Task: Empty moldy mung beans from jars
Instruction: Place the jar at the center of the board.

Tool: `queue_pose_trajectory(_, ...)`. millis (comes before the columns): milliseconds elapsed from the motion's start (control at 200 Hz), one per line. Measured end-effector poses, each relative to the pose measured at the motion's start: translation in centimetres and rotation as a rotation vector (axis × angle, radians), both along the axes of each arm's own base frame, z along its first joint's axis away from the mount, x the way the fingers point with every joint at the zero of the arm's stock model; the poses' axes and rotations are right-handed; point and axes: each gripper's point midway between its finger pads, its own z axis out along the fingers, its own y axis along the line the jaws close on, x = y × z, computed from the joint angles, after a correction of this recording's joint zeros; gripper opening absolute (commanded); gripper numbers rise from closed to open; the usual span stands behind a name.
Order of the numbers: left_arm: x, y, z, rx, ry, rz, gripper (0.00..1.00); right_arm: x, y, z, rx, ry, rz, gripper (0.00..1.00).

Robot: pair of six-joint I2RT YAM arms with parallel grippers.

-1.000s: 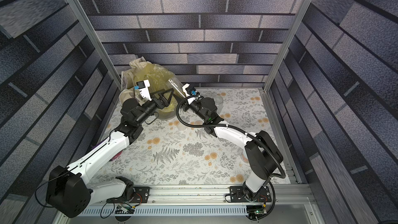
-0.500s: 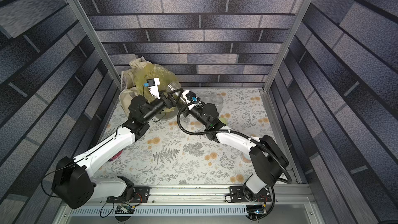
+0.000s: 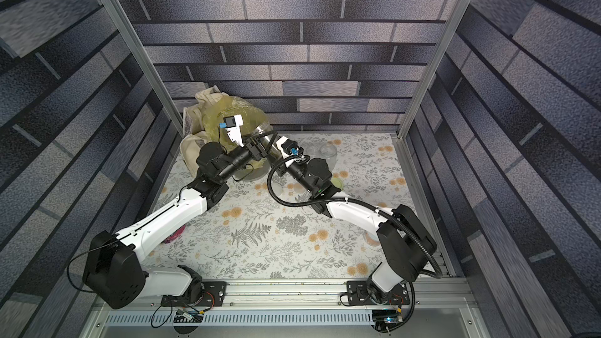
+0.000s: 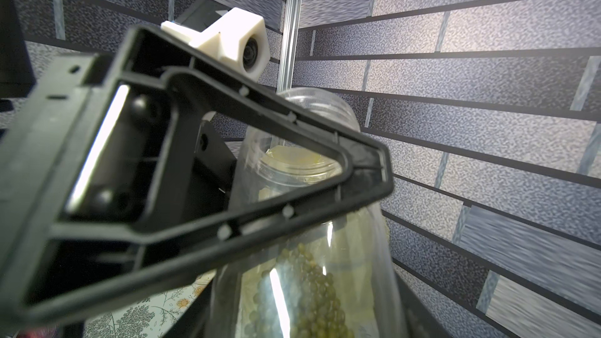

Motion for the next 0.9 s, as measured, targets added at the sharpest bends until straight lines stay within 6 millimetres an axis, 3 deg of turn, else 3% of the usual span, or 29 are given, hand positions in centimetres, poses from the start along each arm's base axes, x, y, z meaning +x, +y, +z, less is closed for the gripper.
queue_pose_trajectory(571,-0.6,-0.2,0.6,0.034,-0.022,-0.105,0.41,-0.2,-0.1,-0.1,-0.035,-0.032,-0.013,0.71)
queue_pose_trajectory(897,-1.3,-0.9,0.4,0.051,-0.026,-0.16,0.36,-0.5,0.0,-0.2,-0.038,-0.033,0.001,0.75)
